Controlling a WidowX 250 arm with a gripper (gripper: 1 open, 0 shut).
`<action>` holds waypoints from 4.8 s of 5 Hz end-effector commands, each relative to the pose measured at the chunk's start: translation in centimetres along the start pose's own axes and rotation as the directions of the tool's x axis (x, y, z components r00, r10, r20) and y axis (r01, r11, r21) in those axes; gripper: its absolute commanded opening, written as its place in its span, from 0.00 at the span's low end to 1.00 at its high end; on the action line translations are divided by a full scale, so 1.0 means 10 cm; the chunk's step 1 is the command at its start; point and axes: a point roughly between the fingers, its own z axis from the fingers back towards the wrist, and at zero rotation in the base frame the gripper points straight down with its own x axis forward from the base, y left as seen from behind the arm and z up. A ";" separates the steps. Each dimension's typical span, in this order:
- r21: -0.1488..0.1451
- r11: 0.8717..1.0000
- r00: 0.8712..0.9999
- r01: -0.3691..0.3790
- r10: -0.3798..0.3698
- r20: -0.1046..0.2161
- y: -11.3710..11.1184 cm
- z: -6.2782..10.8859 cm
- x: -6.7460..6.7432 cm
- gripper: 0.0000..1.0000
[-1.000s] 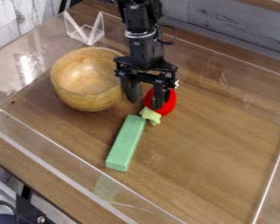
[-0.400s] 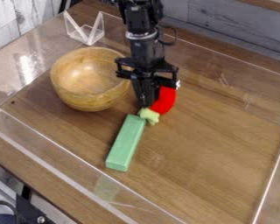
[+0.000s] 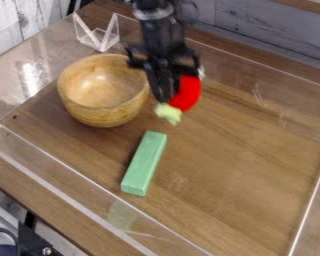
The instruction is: Move the red object to the left side of the table
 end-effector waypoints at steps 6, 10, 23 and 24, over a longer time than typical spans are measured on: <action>0.023 0.991 0.991 -0.133 0.132 0.036 0.75 0.22 -0.38 0.00; 0.025 0.987 0.987 -0.158 0.158 0.010 0.98 0.13 -0.46 0.00; -0.050 0.977 0.977 -0.208 0.205 -0.058 1.48 -0.07 -0.37 1.00; -0.046 0.976 0.977 -0.212 0.210 -0.044 1.54 0.00 -0.34 1.00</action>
